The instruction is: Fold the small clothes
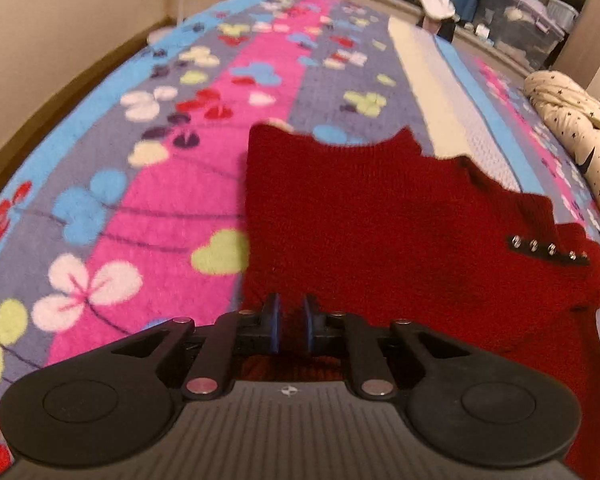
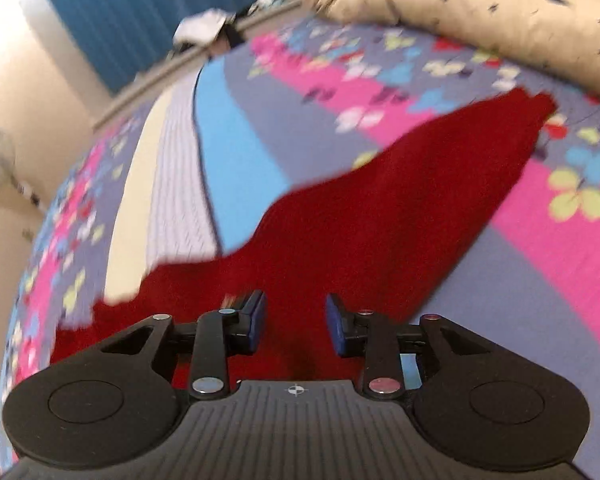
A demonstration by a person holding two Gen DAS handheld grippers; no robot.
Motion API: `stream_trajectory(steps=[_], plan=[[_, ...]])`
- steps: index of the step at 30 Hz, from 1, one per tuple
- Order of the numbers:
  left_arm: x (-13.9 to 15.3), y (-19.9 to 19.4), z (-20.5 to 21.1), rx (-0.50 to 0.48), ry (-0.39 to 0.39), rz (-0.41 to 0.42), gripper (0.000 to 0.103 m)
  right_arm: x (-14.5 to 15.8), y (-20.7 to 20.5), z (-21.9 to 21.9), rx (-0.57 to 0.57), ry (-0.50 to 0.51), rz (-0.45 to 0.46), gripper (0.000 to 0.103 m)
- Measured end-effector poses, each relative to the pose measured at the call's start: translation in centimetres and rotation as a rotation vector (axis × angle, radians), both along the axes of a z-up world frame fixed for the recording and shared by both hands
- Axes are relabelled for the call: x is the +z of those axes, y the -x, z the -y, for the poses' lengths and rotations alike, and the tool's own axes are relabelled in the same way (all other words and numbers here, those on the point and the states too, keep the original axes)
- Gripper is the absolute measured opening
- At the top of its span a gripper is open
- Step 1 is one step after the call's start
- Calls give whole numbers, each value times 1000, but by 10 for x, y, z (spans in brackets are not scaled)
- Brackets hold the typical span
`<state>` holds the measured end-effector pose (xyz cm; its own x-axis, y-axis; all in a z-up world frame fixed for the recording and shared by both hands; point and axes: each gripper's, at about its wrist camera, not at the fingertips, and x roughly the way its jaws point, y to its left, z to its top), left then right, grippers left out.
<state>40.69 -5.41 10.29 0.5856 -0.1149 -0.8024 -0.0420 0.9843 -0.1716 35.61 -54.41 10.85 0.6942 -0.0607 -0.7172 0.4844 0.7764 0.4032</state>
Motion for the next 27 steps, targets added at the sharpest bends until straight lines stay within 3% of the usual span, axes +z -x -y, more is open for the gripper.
stream_trajectory(steps=[2,4,9,12,17,21,25,27], plan=[[0,0,2,-12,-1,19,15,3,3,22,-58,-22,26,36],[-6,-2,3,-19,8,-20,14,3,8,42,-108,-39,35,36],[-8,0,13,-45,-56,-23,15,1,21,89,-188,-80,78,36],[-9,0,15,-50,-63,-22,15,-4,32,126,-297,-86,99,36],[-9,0,15,-52,-68,-20,19,-29,47,174,-439,-126,118,38],[-9,1,18,-57,-72,-14,21,-51,45,205,-494,-182,174,39],[-10,1,18,-55,-67,-13,21,-69,36,222,-517,-178,181,50],[-11,0,19,-56,-67,-13,21,-83,32,227,-525,-203,176,50]])
